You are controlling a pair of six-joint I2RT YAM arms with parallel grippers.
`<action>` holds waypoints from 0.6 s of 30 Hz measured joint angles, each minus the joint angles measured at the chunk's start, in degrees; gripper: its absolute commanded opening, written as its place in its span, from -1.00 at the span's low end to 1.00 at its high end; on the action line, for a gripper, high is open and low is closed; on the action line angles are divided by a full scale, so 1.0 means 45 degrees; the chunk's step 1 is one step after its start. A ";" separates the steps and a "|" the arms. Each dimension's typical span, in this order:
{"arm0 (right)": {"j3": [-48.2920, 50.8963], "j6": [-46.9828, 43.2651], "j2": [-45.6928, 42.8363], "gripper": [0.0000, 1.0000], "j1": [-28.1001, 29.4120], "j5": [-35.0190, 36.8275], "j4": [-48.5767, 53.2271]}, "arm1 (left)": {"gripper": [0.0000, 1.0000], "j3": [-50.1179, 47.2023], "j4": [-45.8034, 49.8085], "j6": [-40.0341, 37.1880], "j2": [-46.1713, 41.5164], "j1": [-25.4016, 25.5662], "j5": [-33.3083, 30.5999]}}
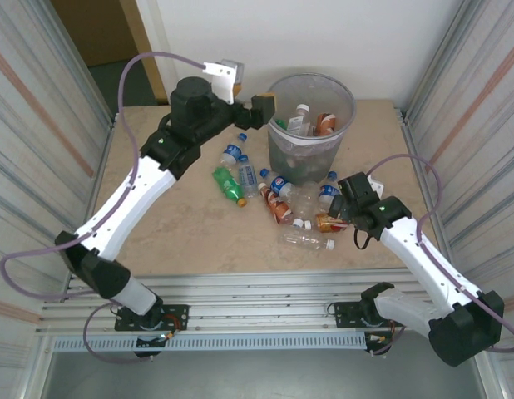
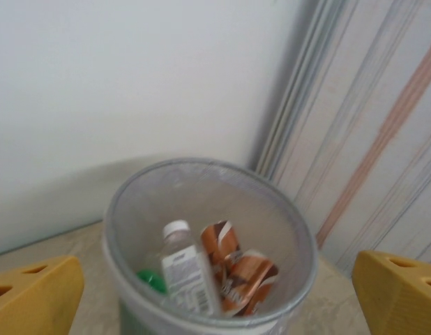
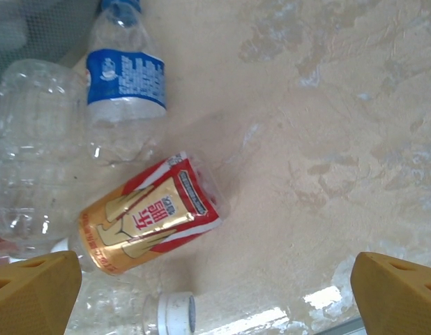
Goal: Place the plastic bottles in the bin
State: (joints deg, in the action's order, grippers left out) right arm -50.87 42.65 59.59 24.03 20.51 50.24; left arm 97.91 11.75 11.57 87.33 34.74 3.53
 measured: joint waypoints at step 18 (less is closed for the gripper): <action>0.0782 -0.0053 0.0000 0.95 -0.0432 -0.0957 -0.0257 | 0.98 -0.6839 -0.0325 0.1001 -0.4877 -0.2866 -0.1826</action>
State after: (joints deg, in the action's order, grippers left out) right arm -47.35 42.41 59.59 22.09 16.21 49.08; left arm 67.13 10.28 16.08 65.39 21.85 -4.69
